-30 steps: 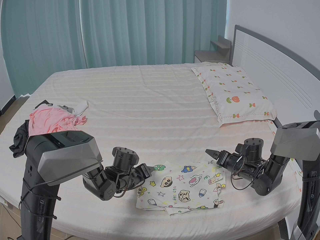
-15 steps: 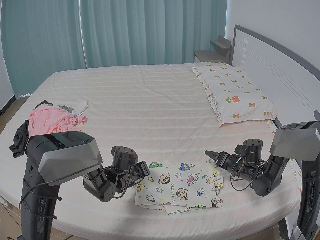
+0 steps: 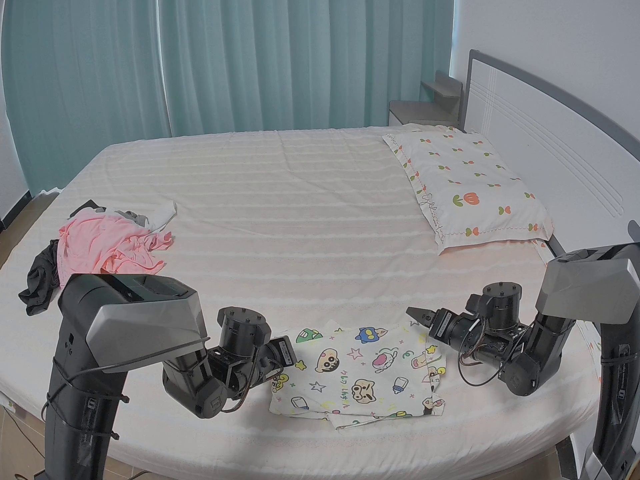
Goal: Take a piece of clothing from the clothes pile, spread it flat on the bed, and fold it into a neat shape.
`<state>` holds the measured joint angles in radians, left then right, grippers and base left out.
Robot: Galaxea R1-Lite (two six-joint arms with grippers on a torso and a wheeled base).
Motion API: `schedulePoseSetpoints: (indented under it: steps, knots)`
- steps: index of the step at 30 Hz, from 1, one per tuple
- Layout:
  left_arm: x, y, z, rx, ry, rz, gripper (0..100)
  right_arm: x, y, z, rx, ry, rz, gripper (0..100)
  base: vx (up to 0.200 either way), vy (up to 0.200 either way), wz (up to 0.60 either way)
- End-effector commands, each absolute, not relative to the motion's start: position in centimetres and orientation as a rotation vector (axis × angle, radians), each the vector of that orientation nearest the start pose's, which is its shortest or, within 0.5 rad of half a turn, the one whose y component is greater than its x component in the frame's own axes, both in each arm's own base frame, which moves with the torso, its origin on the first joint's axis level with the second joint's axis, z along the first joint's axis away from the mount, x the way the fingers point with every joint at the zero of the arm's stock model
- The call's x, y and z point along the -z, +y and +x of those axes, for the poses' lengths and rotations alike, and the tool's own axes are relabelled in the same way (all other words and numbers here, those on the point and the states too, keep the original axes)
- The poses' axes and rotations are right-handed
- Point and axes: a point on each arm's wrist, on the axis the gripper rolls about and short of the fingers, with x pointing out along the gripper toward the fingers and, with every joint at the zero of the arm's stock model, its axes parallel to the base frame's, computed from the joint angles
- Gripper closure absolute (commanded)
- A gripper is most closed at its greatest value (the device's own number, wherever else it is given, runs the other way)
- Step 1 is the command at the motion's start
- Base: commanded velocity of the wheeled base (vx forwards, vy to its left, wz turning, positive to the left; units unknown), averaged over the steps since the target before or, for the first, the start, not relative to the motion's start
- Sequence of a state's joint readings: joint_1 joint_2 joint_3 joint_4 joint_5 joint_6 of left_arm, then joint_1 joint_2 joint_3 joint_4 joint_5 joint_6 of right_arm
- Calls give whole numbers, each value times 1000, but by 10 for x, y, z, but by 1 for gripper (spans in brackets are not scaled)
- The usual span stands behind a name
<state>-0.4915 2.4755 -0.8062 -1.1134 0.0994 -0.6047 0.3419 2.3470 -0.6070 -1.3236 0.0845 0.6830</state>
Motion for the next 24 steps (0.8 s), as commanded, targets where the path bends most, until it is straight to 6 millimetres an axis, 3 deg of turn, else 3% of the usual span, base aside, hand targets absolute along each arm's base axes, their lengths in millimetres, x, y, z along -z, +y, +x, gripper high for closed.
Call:
schedulePoseSetpoints:
  steps: [1, 8, 11, 14, 19, 21, 22, 24]
  knots:
    - [56, -178, 336, 202, 641, -416, 0, 14, 119, 327, -261, 550, 606, 0, 0, 0, 0]
    - [23, -177, 339, 214, 521, -455, 0, 15, 121, 324, -263, 557, 602, 0, 0, 0, 0]
    - [-19, -179, 332, 264, 414, -497, 0, 16, 120, 323, -264, 561, 587, 0, 0, 0, 0]
    - [-32, -188, 326, 304, 391, -507, 0, 16, 120, 323, -266, 560, 581, 0, 0, 0, 0]
    - [-19, -207, 314, 345, 437, -480, 0, 14, 120, 323, -267, 556, 578, 0, 0, 0, 0]
    - [3, -216, 313, 334, 474, -449, 0, 14, 119, 323, -268, 554, 571, 0, 0, 0, 0]
    - [4, -216, 313, 330, 475, -445, 0, 14, 119, 322, -267, 555, 571, 0, 0, 0, 0]
    - [34, -224, 322, 277, 482, -412, 0, 15, 118, 321, -267, 557, 558, 0, 0, 0, 0]
